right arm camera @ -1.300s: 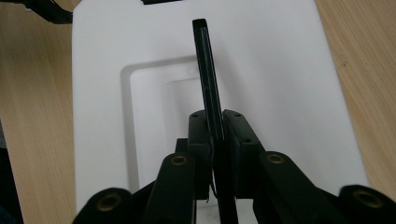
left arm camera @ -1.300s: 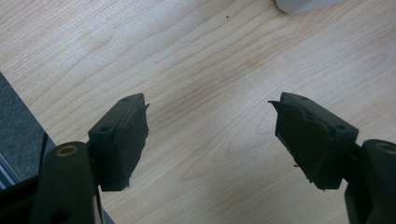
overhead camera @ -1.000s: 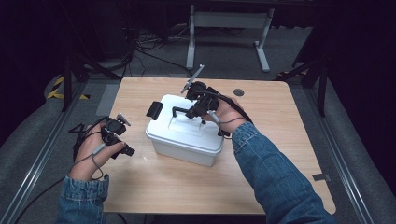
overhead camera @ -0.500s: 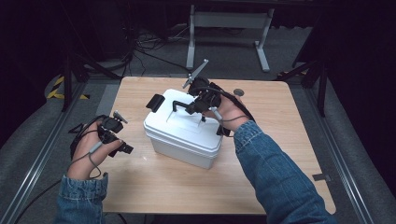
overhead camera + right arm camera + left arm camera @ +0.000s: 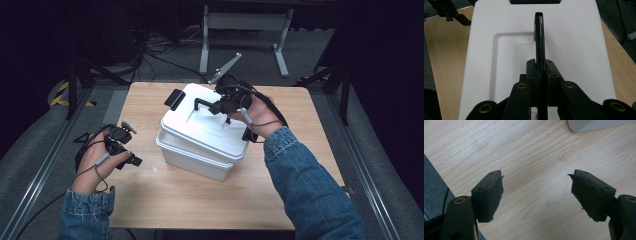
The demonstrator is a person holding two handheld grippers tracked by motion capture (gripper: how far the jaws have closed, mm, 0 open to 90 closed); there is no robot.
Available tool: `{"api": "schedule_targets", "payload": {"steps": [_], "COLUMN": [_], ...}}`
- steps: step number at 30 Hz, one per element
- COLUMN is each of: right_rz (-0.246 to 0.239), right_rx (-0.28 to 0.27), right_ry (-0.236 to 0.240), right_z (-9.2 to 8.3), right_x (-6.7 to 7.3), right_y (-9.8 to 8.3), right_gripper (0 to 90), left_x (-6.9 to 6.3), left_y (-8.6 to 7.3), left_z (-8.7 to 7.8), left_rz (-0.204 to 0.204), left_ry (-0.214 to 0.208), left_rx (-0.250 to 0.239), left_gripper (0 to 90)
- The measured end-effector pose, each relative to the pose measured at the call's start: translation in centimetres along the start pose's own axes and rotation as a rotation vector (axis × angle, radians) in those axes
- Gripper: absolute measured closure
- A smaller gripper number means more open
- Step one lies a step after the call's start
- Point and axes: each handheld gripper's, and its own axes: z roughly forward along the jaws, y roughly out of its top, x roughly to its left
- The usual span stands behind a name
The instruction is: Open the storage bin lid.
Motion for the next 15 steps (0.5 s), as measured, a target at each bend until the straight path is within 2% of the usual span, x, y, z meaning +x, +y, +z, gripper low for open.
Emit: {"api": "schedule_targets", "payload": {"steps": [7, 11, 12, 15], "right_rz": [0.044, 0.077, 0.085, 0.11], "right_rx": [-0.01, -0.015, -0.019, -0.019], "right_ry": [-0.029, -0.057, -0.064, -0.081], "right_z": [-1.7, -2.8, -3.0, -3.8], "right_x": [-1.1, -2.1, -2.4, -3.1], "right_y": [-1.5, -2.4, -2.7, -3.5], "right_gripper": [84.1, 84.1, 84.1, 84.1], "left_x": [0.0, -0.1, 0.0, 0.0], "left_y": [0.1, 0.1, 0.1, 0.1], "left_z": [0.1, 0.1, 0.1, 0.1], "left_rz": [0.01, -0.002, 0.012, 0.002], "left_ry": [0.004, 0.003, 0.007, 0.003], "left_rx": [0.006, 0.014, 0.008, 0.011], "left_gripper": [26.3, 26.4, 26.3, 26.3]}}
